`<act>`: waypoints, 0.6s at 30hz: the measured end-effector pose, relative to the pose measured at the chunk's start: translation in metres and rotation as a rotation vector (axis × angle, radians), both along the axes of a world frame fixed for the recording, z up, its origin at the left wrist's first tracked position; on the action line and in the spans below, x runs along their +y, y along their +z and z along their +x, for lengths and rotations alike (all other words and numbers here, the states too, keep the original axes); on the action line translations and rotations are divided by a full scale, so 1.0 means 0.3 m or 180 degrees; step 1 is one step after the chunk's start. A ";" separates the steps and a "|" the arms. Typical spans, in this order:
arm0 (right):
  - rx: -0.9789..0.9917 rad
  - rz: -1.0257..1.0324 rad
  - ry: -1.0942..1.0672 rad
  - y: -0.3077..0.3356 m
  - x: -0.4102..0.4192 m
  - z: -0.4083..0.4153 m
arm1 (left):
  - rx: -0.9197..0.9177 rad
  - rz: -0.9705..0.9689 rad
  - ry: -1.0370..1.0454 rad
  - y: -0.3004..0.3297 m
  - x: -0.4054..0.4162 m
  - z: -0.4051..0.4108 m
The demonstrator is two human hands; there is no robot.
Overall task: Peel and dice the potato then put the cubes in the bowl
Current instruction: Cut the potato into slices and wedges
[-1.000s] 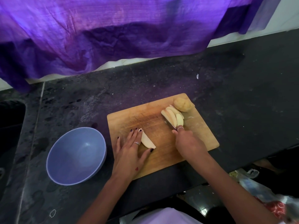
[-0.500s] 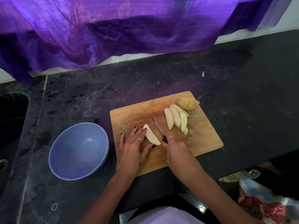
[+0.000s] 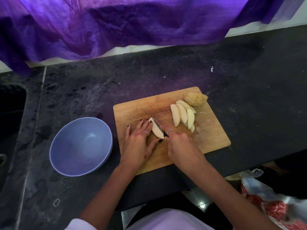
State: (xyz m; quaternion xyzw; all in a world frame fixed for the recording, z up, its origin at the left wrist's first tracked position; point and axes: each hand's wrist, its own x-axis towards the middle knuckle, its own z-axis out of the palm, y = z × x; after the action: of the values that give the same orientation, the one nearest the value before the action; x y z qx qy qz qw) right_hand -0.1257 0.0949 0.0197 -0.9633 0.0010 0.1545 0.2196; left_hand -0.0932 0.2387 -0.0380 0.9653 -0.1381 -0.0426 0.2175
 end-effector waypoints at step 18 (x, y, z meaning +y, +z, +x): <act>0.0464 -0.0358 0.0531 0.122 0.004 0.129 | 0.0127 0.0283 0.0012 0.030 -0.012 0.014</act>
State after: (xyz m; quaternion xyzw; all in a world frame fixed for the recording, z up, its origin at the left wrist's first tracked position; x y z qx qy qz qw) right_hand -0.0869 0.0960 0.0564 -0.9570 -0.0545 0.2416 0.1510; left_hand -0.0888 0.2350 -0.0289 0.9732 -0.1299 -0.0674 0.1773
